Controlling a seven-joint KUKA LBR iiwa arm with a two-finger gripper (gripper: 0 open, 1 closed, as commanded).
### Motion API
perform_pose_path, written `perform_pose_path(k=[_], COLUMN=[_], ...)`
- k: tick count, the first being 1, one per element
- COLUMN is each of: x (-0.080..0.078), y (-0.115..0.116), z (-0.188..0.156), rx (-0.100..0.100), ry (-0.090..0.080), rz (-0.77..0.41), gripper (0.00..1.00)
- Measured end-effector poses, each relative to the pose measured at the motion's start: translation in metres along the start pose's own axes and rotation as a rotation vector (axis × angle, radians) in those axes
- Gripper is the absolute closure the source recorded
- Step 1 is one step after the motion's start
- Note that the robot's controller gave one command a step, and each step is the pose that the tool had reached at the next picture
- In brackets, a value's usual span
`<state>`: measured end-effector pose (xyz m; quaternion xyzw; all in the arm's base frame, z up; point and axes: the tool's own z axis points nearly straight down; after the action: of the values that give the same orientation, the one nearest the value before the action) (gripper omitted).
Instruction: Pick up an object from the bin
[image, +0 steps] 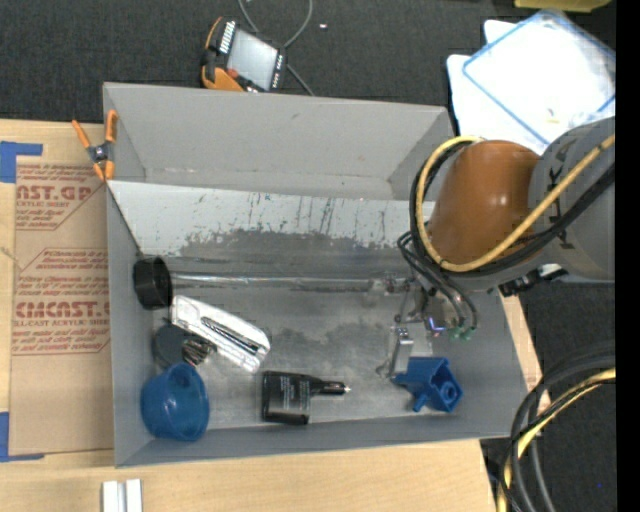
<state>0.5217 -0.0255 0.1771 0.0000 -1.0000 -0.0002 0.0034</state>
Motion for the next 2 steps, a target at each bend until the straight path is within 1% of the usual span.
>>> perform_pose_path(k=[1,2], x=[-0.002,0.028], y=[0.0,0.073], z=[-0.004,0.11], rx=[0.001,-0.002], ry=[-0.008,-0.008], rz=[-0.001,-0.078], gripper=[0.0,0.0])
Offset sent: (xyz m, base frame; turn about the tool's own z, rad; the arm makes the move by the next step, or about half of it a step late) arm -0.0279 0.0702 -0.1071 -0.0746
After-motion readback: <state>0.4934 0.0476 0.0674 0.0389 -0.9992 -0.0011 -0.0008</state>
